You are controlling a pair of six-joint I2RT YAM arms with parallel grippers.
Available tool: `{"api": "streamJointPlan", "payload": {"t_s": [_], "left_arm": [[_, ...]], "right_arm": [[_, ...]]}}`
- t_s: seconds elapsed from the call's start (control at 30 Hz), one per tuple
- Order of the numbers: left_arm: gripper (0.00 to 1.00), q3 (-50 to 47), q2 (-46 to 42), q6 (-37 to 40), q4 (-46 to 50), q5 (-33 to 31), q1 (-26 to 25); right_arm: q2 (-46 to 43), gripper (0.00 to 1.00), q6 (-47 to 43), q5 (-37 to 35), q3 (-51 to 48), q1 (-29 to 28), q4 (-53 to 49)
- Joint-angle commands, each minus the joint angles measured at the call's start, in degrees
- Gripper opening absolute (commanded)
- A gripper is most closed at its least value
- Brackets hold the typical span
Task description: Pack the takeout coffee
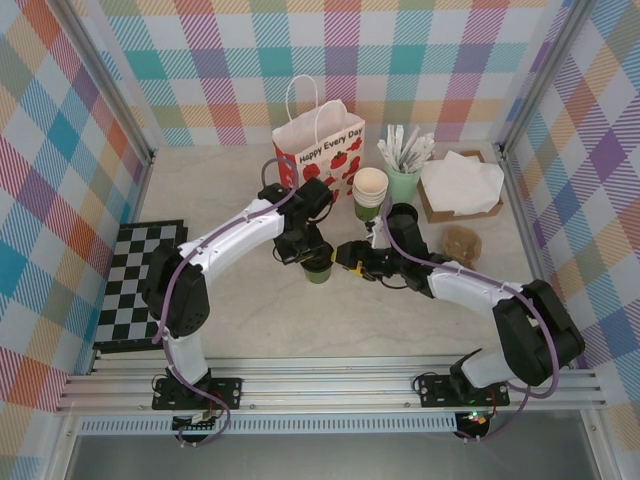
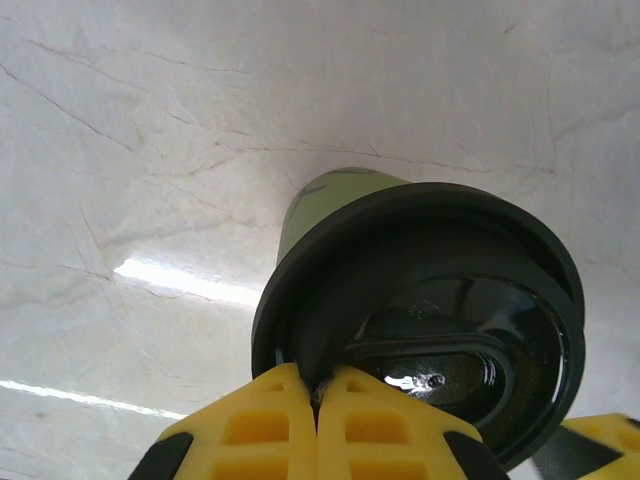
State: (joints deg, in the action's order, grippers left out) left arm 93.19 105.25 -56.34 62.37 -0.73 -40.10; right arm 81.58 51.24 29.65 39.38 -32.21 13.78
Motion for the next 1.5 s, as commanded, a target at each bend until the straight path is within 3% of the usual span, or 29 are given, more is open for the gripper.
{"api": "streamJointPlan", "payload": {"t_s": [0.0,0.7,1.17,1.47], "left_arm": [[0.00,-2.60,0.27,-7.74,-0.81,-0.27,-0.55],[0.00,-4.44,1.71,-7.38,-1.15,-0.02,-0.59],[0.00,-4.73,2.68,-7.14,-1.20,0.12,-0.55],[0.00,-4.76,2.56,-6.86,-1.46,0.28,-0.60]], "right_arm": [[1.64,0.62,2.23,-1.47,-0.60,-1.43,5.57],[7.28,0.36,4.68,-8.46,-2.44,-2.25,7.09],[4.09,0.36,1.17,-4.30,-4.28,-2.33,15.78],[1.68,0.35,0.92,-6.46,-7.17,-2.33,16.78]]}}
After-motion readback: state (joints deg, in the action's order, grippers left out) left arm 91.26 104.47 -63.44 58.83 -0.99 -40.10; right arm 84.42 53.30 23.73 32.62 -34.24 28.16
